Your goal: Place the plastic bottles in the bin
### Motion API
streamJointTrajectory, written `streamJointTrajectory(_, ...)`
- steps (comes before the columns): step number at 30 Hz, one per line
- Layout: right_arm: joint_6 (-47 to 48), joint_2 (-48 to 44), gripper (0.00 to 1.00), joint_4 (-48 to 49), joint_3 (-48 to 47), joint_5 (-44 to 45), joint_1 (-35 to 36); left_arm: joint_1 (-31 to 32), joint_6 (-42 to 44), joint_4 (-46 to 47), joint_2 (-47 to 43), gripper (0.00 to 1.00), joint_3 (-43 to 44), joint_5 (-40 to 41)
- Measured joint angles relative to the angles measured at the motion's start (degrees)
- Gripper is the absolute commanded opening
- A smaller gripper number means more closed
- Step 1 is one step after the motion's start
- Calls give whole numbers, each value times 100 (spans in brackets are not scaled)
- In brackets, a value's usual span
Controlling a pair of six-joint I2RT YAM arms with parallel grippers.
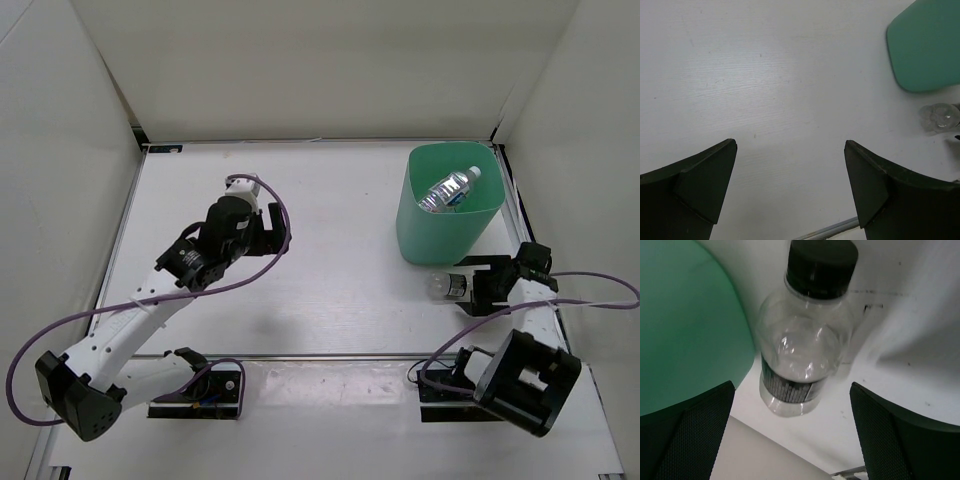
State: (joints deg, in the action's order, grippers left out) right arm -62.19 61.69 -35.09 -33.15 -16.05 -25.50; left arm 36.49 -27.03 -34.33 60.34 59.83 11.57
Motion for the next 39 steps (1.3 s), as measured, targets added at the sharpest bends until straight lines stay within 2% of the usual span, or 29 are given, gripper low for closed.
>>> streamJointTrajectory(7, 446, 1117, 99, 345, -68, -238, -79, 0, 0, -186, 133, 100, 0, 0)
streamJointTrajectory(8, 507, 1307, 96, 356, -101, -280, -81, 0, 0, -214, 175, 100, 7, -2)
streamJointTrajectory(11, 699, 1624, 78, 363, -166, -433, -79, 0, -2, -299, 299, 100, 59, -7)
streamJointTrajectory(12, 763, 1635, 70, 365, -168, -474, -79, 0, 0, -317, 348, 100, 94, -9)
streamJointTrajectory(13, 824, 1624, 53, 350, -168, -498, -81, 0, 2, -323, 393, 100, 133, -13)
streamJointTrajectory(15, 968, 1530, 42, 304, -170, -533, -68, 0, 2, -341, 470, 100, 219, -13)
streamJointTrajectory(19, 999, 872, 40, -289, -197, -223, 531, 0, -2, -339, 507, 100, 302, -9)
streamJointTrajectory(21, 920, 142, 39, -710, -188, -184, 881, 0, -2, -337, 507, 100, 306, -7)
streamJointTrajectory(24, 638, -1355, 30, -1484, -286, -240, 1021, 0, -2, -339, 501, 100, 306, 2)
streamJointTrajectory(27, 361, -2229, 26, -2293, -1088, -275, 1012, 0, -7, -339, 472, 100, 304, 7)
streamJointTrajectory(31, 345, -1954, 26, -2371, -3064, -254, 1012, 0, -17, -323, 420, 100, 284, 7)
streamJointTrajectory(34, 538, -1005, 39, -2124, -4535, -197, 1012, 0, -42, -315, 374, 100, 249, 2)
streamJointTrajectory(35, 608, -645, 46, -1937, -4913, -192, 1012, 0, -44, -317, 367, 100, 245, 0)
streamJointTrajectory(38, 758, 247, 52, -1405, -5458, -210, 1038, 0, -48, -297, 365, 100, 245, 4)
streamJointTrajectory(39, 800, 544, 57, -1268, -5530, -212, 1088, 0, -48, -297, 365, 100, 245, 9)
